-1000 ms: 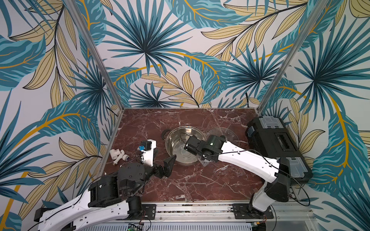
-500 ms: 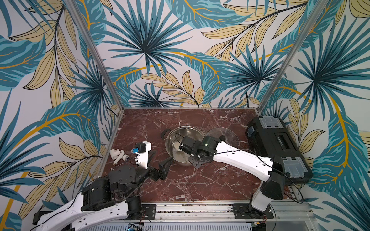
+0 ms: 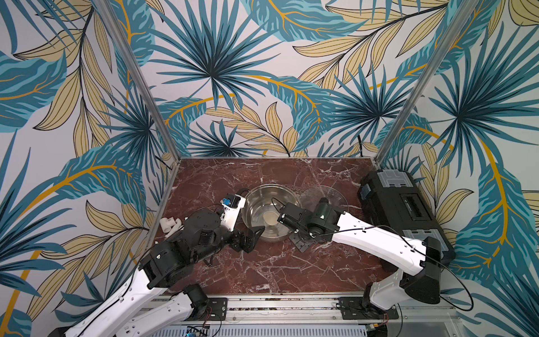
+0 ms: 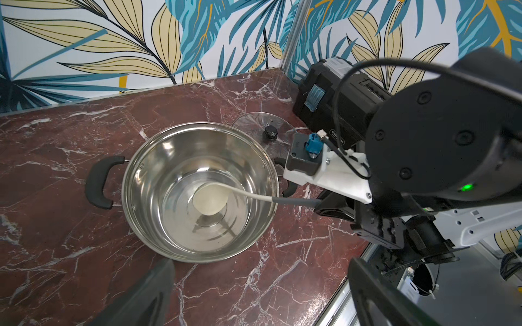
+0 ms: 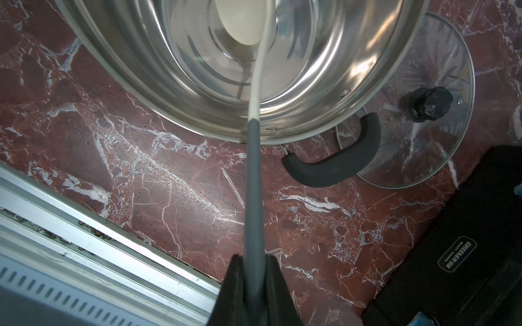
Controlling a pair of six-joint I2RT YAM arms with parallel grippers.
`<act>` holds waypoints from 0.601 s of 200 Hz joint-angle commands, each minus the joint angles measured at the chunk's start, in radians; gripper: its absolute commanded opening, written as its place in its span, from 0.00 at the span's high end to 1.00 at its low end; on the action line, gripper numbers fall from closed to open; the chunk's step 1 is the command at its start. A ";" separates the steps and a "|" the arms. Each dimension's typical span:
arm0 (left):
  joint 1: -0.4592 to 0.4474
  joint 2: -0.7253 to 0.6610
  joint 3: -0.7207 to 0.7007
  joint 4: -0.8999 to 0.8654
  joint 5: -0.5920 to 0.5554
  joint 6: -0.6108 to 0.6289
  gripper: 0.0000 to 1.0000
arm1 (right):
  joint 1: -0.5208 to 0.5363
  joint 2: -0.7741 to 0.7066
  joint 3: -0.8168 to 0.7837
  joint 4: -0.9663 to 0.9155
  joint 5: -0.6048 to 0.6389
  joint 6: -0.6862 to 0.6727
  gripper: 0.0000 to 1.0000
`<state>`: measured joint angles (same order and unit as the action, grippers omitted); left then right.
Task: Stir the soup with a spoon
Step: Stir the soup in the pan with a stick.
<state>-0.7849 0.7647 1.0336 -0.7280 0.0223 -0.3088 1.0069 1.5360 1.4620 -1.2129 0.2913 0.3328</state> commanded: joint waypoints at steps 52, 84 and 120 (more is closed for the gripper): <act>0.067 0.149 0.064 0.000 0.008 0.297 0.00 | -0.110 0.086 0.100 -0.032 0.053 -0.035 1.00; 0.075 0.147 0.029 0.074 -0.021 0.345 0.00 | -0.119 0.174 0.197 -0.040 0.021 -0.050 1.00; 0.080 0.135 0.007 0.091 -0.041 0.353 0.00 | -0.092 0.217 0.241 -0.018 -0.061 -0.053 1.00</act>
<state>-0.7136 0.9161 1.0519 -0.6804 0.0101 0.0113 0.8917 1.7386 1.6722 -1.2312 0.2813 0.2924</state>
